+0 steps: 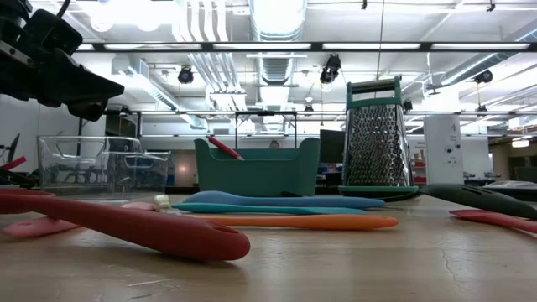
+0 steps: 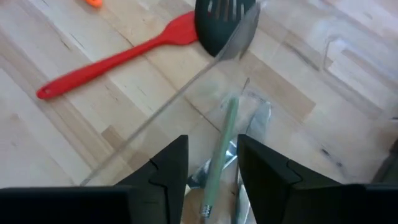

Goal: Pick & Place Kitchen Items
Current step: Put the yellow knife into the bottom right transparent bin

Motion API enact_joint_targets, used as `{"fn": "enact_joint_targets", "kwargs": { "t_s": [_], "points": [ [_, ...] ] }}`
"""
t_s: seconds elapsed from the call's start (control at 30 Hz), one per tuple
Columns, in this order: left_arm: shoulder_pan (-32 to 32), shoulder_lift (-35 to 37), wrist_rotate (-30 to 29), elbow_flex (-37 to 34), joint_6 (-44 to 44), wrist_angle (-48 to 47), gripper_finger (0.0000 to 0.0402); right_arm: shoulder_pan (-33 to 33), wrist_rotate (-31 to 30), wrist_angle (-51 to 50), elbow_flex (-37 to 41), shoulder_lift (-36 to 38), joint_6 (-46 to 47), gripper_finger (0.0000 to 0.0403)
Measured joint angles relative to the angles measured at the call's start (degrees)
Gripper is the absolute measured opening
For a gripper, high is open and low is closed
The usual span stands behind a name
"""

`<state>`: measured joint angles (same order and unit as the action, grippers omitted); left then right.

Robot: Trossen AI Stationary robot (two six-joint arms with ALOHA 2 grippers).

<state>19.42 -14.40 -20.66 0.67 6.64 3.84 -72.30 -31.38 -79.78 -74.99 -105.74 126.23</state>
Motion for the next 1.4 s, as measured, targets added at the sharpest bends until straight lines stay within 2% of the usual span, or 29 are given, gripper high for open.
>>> {"fn": "enact_joint_targets", "kwargs": {
  "t_s": [0.23, 0.5, 0.73, 0.87, 1.17, 1.27, 1.4],
  "points": [
    [0.0, 0.0, 0.0, 0.0, 0.0, 0.0, 0.0012, 2.3, -1.0, -7.0, -5.1, 2.3, -1.5, 0.0153],
    [0.0, 0.0, 0.0, 0.0, 0.0, 0.0, 0.0012, 7.8, -9.4, -8.9, -10.5, 2.4, -11.9, 0.0162],
    [0.0, 0.0, 0.0, 0.0, 0.0, 0.0, 0.0012, 14.5, -17.5, -6.7, -13.7, 2.5, -23.9, 0.0142],
    [0.0, 0.0, 0.0, 0.0, 0.0, 0.0, 0.0012, 18.2, -21.3, -3.7, -13.9, 2.5, -29.8, 0.0129],
    [0.0, 0.0, 0.0, 0.0, 0.0, 0.0, 0.0012, 28.6, -21.1, 7.9, -13.8, 2.5, -40.8, 0.0107],
    [0.0, 0.0, 0.0, 0.0, 0.0, 0.0, 0.0012, 32.2, -19.5, 14.8, -13.7, 2.5, -47.3, 0.0103],
    [0.0, 0.0, 0.0, 0.0, 0.0, 0.0, 0.0012, 37.2, -14.0, 27.4, -13.0, 2.5, -58.7, 0.0100]
  ]
}}
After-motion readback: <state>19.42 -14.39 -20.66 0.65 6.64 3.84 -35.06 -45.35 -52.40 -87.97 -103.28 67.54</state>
